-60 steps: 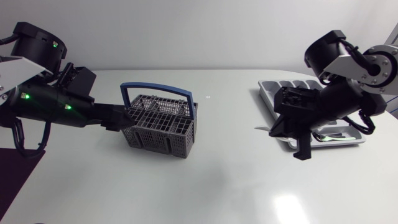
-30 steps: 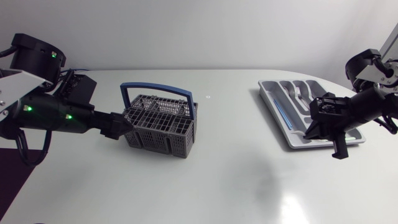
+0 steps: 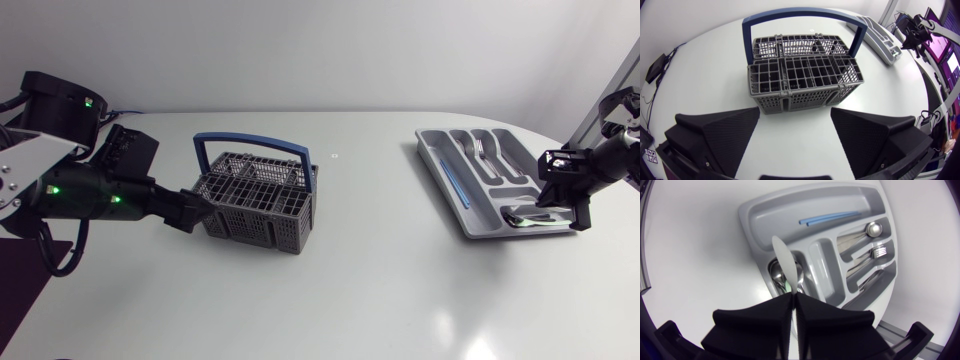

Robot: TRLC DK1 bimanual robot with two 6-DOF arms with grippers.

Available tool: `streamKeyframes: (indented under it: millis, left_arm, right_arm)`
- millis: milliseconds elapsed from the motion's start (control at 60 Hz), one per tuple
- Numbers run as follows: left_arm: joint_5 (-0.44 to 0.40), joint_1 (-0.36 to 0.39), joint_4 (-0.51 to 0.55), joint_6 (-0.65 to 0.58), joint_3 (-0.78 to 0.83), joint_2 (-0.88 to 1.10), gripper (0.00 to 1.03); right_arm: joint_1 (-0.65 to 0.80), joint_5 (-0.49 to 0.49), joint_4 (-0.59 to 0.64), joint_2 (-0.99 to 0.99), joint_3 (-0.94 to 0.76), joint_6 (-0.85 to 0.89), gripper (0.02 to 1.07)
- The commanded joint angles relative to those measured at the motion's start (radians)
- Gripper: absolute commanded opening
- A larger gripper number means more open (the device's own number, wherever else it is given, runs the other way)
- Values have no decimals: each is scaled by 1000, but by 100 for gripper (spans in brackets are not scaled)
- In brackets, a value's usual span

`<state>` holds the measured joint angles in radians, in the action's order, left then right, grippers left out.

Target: Unload the cutlery basket into the drawer organizer.

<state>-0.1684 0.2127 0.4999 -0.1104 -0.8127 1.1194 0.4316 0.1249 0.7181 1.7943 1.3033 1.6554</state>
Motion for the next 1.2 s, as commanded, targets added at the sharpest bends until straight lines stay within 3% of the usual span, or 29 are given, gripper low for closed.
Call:
streamKeyframes:
  millis: [0, 350, 550, 667, 750, 983, 1183]
  left_arm:
    - [13, -6, -23, -28, 35, -10, 100]
    - [26, -44, -73, -61, 60, -9, 100]
    - [26, -62, -109, -77, 73, 10, 100]
    - [26, -75, -126, -80, 78, 20, 100]
    - [26, -87, -149, -84, 84, 34, 100]
    - [26, -139, -230, -81, 84, 106, 99]
    - [26, -213, -284, -75, 60, 172, 99]
  right_arm:
    - [21, -31, -29, 65, 30, 52, 8]
    - [41, -137, -163, 171, 36, 93, 9]
    - [33, -145, -187, 174, 24, 93, 31]
    - [29, -143, -194, 163, 13, 87, 60]
    - [22, -139, -192, 142, -2, 80, 104]
    - [-82, -41, -181, -64, -141, -3, 103]
    - [-254, -30, -158, -199, -226, -171, 103]
